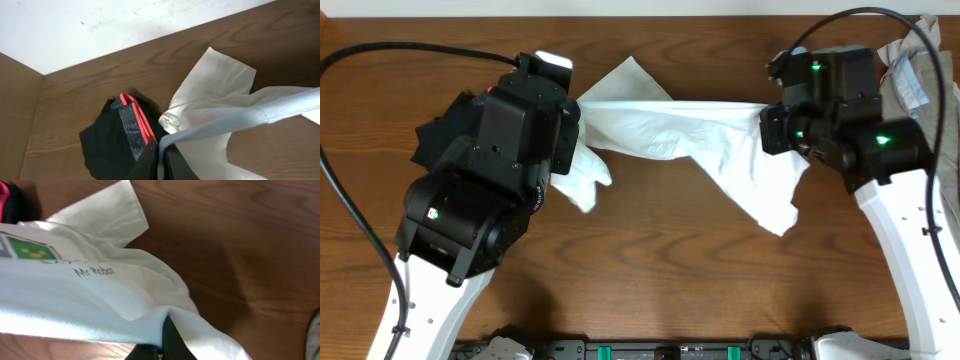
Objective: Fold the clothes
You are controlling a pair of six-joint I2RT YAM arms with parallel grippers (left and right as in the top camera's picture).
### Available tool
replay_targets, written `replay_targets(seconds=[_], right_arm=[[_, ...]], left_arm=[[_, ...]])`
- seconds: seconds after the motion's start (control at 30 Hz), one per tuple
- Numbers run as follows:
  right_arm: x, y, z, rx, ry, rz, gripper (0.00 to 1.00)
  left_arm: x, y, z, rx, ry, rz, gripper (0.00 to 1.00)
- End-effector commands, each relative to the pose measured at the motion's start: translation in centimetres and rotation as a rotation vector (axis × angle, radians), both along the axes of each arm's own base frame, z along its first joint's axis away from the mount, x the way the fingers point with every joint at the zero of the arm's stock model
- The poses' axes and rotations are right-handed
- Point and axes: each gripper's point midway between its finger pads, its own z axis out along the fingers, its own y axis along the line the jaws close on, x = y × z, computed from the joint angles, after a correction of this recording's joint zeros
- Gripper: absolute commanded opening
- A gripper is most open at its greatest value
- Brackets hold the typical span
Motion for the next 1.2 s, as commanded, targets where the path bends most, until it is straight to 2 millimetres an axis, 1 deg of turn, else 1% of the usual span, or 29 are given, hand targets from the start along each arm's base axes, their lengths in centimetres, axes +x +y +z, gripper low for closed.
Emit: replay_targets(seconds=[0.0, 0.1, 0.23, 0.37, 0.5, 0.63, 0.93, 1.07, 1.17], right_arm=[[0.5, -0.7, -0.2, 0.007, -0.001, -0.004, 0.01], [0.8, -0.5, 0.1, 0.015, -0.017, 0.005, 0.01], [0.6, 0.4, 0.4, 0.048, -0.023, 0.053, 0.01], [0.0, 0.3, -0.3, 0.045, 0.019, 0.053, 0.01], [-1.0, 0.0, -2.4, 0.024, 0.117, 0.041, 0.01], [-1.8, -0.6, -5.0, 0.001, 0.243, -0.010, 0.01], [-2.9, -0.8, -10.0, -0.031, 0.464, -0.024, 0.01], [-2.8, -0.7, -12.5, -0.045, 0.541, -0.026, 0.02], [-1.8, -1.0, -14.0, -0.068, 0.548, -0.035, 0.03]], left_arm=[[-0.4, 1.0, 2.0, 0.000, -0.056, 0.033, 0.06], [-0.6, 1.2, 2.3, -0.005, -0.066, 0.033, 0.06], [-1.0, 1.4, 3.2, -0.020, -0.094, 0.033, 0.06], [-1.4, 1.6, 4.8, -0.044, -0.140, 0.034, 0.06], [-1.7, 1.7, 6.3, -0.068, -0.187, 0.034, 0.06], [-1.9, 1.8, 7.4, -0.078, -0.216, 0.031, 0.06], [-1.8, 1.8, 7.6, -0.059, -0.223, 0.018, 0.06], [-1.7, 1.7, 7.8, -0.058, -0.233, 0.014, 0.06], [-1.7, 1.7, 7.8, -0.058, -0.233, 0.014, 0.06]])
